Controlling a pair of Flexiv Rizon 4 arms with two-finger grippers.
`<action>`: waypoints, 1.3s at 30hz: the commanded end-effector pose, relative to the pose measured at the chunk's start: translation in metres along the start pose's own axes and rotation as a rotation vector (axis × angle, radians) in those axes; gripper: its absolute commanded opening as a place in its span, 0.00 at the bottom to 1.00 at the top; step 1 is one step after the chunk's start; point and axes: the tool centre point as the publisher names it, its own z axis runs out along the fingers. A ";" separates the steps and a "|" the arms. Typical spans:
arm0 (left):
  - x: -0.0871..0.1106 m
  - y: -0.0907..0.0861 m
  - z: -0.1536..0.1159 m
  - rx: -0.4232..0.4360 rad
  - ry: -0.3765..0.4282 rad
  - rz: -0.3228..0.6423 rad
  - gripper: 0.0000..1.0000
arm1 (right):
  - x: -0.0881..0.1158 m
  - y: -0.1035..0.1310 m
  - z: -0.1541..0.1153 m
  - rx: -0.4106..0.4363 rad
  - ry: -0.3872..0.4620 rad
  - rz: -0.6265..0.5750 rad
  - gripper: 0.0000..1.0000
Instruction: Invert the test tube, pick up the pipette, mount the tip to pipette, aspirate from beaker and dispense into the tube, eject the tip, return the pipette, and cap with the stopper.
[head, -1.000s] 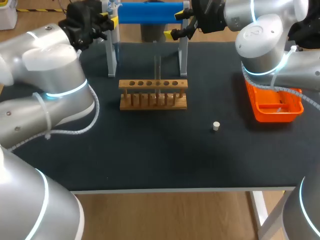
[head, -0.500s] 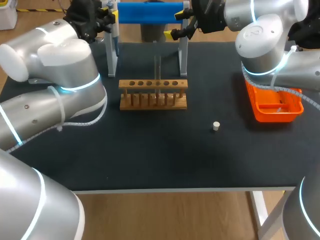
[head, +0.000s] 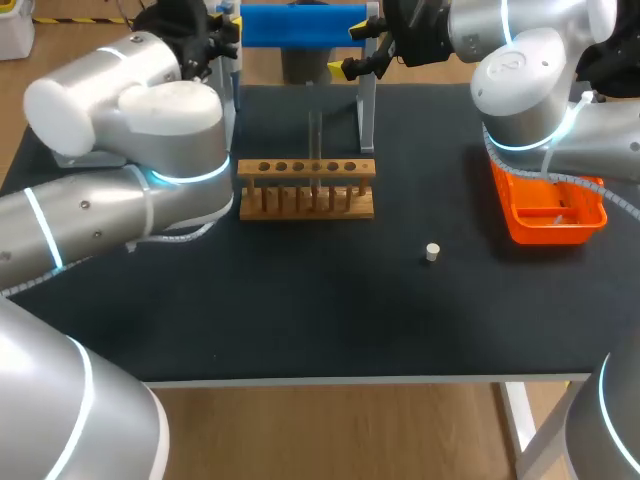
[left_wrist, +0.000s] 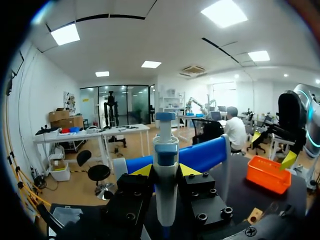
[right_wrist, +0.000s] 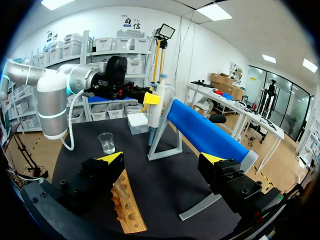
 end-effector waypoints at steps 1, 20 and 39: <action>0.003 -0.007 0.010 -0.053 -0.046 -0.007 0.00 | 0.000 0.000 -0.001 0.001 0.001 0.000 1.00; -0.005 -0.004 0.030 -0.179 -0.149 -0.021 0.00 | 0.000 0.000 -0.001 0.001 0.001 0.000 1.00; -0.013 0.002 0.042 -0.254 -0.224 -0.050 0.00 | 0.000 0.000 -0.001 0.001 0.001 0.000 1.00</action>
